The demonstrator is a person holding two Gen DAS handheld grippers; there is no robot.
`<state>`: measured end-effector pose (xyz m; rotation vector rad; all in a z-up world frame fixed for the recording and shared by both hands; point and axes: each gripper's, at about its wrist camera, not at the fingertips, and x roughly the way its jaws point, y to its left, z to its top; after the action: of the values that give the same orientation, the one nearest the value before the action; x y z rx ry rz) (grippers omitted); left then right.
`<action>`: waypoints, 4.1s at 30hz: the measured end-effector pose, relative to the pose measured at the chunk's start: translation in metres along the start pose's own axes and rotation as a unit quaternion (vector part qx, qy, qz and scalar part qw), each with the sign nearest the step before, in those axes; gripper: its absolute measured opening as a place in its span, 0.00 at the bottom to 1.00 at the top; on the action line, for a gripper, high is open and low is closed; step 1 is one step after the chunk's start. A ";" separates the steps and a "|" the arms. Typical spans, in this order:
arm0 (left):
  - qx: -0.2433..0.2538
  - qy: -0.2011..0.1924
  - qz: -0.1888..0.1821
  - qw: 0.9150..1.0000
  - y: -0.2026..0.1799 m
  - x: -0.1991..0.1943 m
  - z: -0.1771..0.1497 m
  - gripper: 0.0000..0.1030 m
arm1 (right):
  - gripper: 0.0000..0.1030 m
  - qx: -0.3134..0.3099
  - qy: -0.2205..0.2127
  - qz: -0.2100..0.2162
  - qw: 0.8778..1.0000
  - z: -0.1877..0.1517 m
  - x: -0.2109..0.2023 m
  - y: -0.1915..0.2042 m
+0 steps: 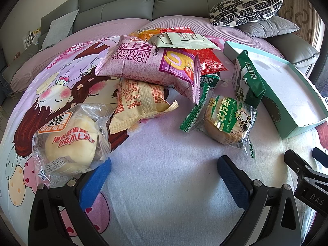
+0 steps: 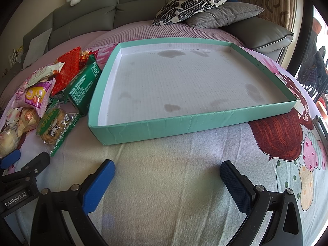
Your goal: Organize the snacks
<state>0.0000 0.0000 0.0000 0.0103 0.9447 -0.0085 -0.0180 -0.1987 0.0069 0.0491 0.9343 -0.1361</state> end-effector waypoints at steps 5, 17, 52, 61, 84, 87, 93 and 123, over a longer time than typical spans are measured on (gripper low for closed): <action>0.000 0.000 0.000 1.000 0.000 0.000 0.000 1.00 | 1.00 0.000 0.000 0.000 1.000 0.000 0.000 0.000; 0.000 0.000 0.000 1.000 0.000 0.000 0.000 1.00 | 1.00 0.000 0.000 0.000 1.000 0.000 0.000 0.000; 0.000 0.000 0.000 1.000 0.000 0.000 0.000 1.00 | 1.00 0.000 0.000 0.000 1.000 0.000 0.000 0.000; 0.008 0.003 0.012 1.000 -0.002 -0.010 0.001 1.00 | 1.00 0.018 -0.013 0.017 1.000 0.002 -0.013 -0.007; -0.073 -0.017 0.062 0.995 0.076 -0.070 0.035 1.00 | 1.00 -0.055 -0.060 0.134 0.988 0.046 -0.066 0.083; -0.093 0.007 0.046 0.995 0.083 -0.055 0.036 1.00 | 0.94 -0.071 -0.037 0.140 0.987 0.044 -0.049 0.100; -0.116 0.045 0.037 0.992 0.091 -0.024 0.034 1.00 | 0.85 -0.093 0.000 0.130 0.987 0.038 -0.016 0.119; -0.171 0.019 0.053 0.984 0.098 -0.040 0.035 0.69 | 0.56 -0.067 -0.026 0.174 0.982 0.041 -0.023 0.113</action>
<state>0.0061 0.0982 0.0536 -0.2591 0.9728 0.2528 0.0166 -0.0889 0.0478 0.0832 0.8671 0.2477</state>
